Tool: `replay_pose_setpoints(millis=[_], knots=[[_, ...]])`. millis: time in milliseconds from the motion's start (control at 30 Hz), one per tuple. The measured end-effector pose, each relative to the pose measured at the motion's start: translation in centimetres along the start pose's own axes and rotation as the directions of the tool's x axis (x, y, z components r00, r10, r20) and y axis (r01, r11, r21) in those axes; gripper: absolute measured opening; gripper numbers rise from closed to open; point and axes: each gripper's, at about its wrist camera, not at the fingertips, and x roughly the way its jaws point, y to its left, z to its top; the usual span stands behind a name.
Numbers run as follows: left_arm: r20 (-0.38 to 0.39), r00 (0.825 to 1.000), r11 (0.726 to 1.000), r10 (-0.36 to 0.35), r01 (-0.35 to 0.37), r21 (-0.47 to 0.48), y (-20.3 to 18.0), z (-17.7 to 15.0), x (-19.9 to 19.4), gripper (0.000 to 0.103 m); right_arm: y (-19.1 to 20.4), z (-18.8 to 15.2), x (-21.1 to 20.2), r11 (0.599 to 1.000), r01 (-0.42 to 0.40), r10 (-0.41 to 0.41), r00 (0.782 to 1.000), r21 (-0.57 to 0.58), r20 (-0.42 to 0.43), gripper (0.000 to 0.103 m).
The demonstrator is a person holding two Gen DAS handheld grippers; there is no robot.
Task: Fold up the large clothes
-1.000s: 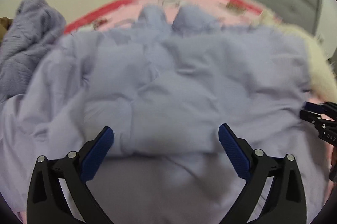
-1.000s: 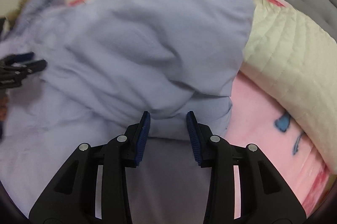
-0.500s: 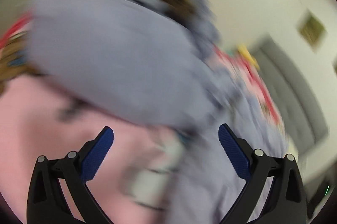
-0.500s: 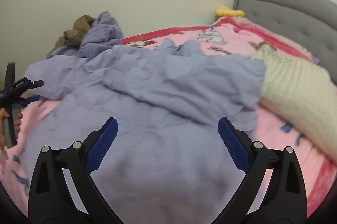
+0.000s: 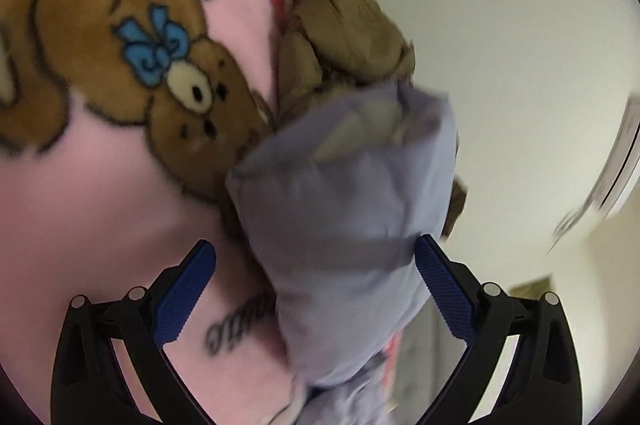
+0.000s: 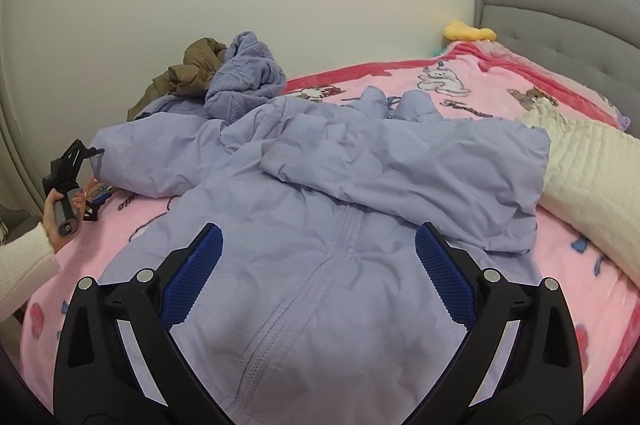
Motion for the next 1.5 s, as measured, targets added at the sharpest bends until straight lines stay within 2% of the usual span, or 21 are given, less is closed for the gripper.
replay_pose_setpoints(millis=[33,100,167,267,367,433,567,700,767,833,867,1033,1067,1167,1200,1233,1267,1300,1400,1433,1500], knots=[[0.023,1.0,1.0,-0.01,0.01,-0.01,0.1,0.3,0.0,0.091,-0.1,-0.1,0.0,1.0,-0.002,0.002,1.0,0.008,-0.002,0.093],[0.036,0.999,0.999,-0.036,0.036,-0.01,-0.2,1.0,0.2,0.068,-0.2,-0.3,0.0,1.0,-0.009,0.01,1.0,0.019,-0.005,0.093],[0.038,0.999,1.0,-0.02,0.019,0.022,-1.3,1.2,0.3,0.046,-0.2,-0.5,-0.1,0.999,-0.015,0.015,1.0,0.029,-0.012,0.093],[0.06,0.998,0.993,-0.025,0.018,0.116,-3.1,0.9,-1.0,0.027,-0.2,-0.8,0.1,0.999,-0.017,0.018,0.999,0.033,-0.027,0.093],[0.083,0.996,0.976,-0.031,0.013,0.217,-5.7,-0.1,-2.0,0.02,0.1,-1.1,0.2,0.999,-0.026,0.027,0.999,0.036,-0.046,0.093],[0.084,0.993,0.965,-0.087,0.063,0.253,-7.6,-1.0,-3.0,0.019,0.5,-1.2,0.1,1.0,-0.025,0.026,0.998,0.014,-0.057,0.093],[0.073,0.989,0.912,-0.128,0.089,0.399,-13.8,-4.4,-4.6,0.019,0.7,-1.9,-0.3,1.0,-0.006,0.005,0.999,-0.025,-0.047,0.093],[0.026,0.983,0.81,-0.184,0.137,0.57,-22.0,-11.5,-3.8,0.019,-0.9,-2.7,-0.1,0.997,0.027,-0.02,0.996,0.073,-0.09,0.093],[-0.033,0.978,0.766,-0.205,0.181,0.617,-25.2,-15.0,-2.2,0.019,-2.1,-3.4,-0.8,0.991,0.017,-0.005,0.996,0.136,-0.089,0.093],[-0.127,0.968,0.713,-0.214,0.244,0.658,-29.2,-20.1,1.0,0.019,-3.1,-4.1,-2.4,0.988,0.033,-0.022,0.997,0.149,-0.077,0.093],[-0.145,0.965,0.699,-0.218,0.258,0.667,-30.2,-21.7,1.9,0.019,-3.5,-4.3,-3.1,0.988,0.045,-0.035,0.997,0.148,-0.069,0.093],[-0.26,0.944,0.588,-0.201,0.329,0.739,-34.7,-34.8,8.3,0.019,-7.0,-6.9,-7.9,0.971,0.114,-0.104,0.993,0.208,-0.06,0.093],[-0.288,0.937,0.569,-0.196,0.348,0.745,-34.9,-36.7,9.3,0.019,-7.9,-7.5,-8.7,0.967,0.128,-0.116,0.991,0.219,-0.065,0.093],[-0.376,0.918,0.451,-0.123,0.39,0.803,-34.5,-45.7,11.7,0.02,-10.6,-9.4,-11.1,0.94,0.196,-0.182,0.98,0.279,-0.077,0.093],[-0.413,0.908,0.407,-0.069,0.403,0.819,-33.6,-49.0,12.6,0.02,-11.5,-10.1,-11.7,0.929,0.202,-0.188,0.979,0.311,-0.076,0.093],[-0.457,0.889,0.368,-0.01,0.429,0.825,-32.3,-52.0,13.7,0.02,-12.4,-10.8,-12.4,0.914,0.209,-0.195,0.978,0.348,-0.075,0.093],[-0.481,0.876,0.343,0.033,0.443,0.829,-31.3,-54.0,14.1,0.02,-13.2,-11.5,-12.9,0.899,0.215,-0.2,0.977,0.382,-0.077,0.093],[-0.505,0.856,0.313,0.113,0.452,0.835,-29.2,-56.7,15.2,0.02,-13.9,-12.0,-13.4,0.887,0.221,-0.206,0.975,0.405,-0.081,0.093],[-0.516,0.8,0.269,0.307,0.447,0.853,-23.5,-61.4,17.5,0.02,-15.4,-13.1,-14.2,0.859,0.245,-0.225,0.969,0.45,-0.099,0.093],[-0.508,0.794,0.254,0.334,0.443,0.86,-22.1,-61.8,17.8,0.02,-15.7,-13.3,-14.5,0.855,0.25,-0.232,0.968,0.455,-0.096,0.093],[-0.506,0.798,0.232,0.328,0.452,0.862,-20.2,-61.8,17.4,0.022,-15.8,-13.1,-14.8,0.859,0.255,-0.244,0.966,0.444,-0.083,0.093]])
